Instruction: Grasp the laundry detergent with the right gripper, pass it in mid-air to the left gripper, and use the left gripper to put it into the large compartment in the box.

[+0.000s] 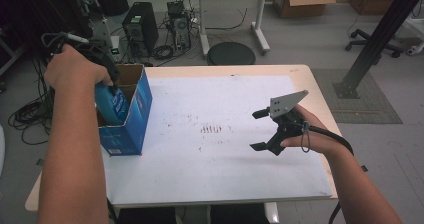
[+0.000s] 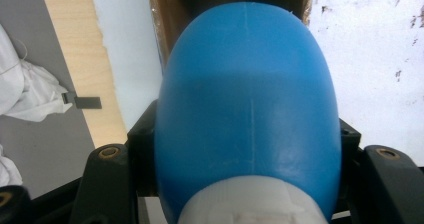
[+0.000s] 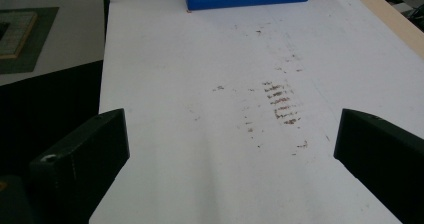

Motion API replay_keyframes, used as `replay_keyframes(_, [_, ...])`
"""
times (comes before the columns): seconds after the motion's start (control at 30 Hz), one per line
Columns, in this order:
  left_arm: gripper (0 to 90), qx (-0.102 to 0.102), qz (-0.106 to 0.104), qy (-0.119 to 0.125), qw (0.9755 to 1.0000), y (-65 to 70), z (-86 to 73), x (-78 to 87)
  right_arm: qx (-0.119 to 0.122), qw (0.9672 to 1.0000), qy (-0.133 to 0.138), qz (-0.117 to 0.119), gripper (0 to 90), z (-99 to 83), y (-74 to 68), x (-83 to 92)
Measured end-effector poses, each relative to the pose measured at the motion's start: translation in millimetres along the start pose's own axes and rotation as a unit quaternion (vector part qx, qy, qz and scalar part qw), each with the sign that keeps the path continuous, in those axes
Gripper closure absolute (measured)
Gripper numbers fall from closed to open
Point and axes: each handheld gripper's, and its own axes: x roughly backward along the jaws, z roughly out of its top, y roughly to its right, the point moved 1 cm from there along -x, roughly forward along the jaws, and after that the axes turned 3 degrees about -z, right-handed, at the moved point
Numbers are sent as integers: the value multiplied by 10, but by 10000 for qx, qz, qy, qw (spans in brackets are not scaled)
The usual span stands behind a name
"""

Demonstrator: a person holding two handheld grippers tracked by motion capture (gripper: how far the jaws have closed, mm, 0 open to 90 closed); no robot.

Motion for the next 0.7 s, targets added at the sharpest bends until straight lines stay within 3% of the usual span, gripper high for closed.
replay_keyframes(0.7, [385, -24, 32, -168, 9999, -50, 63, -470, -7, 10000, -48, 53, 12, 1, 15, -47])
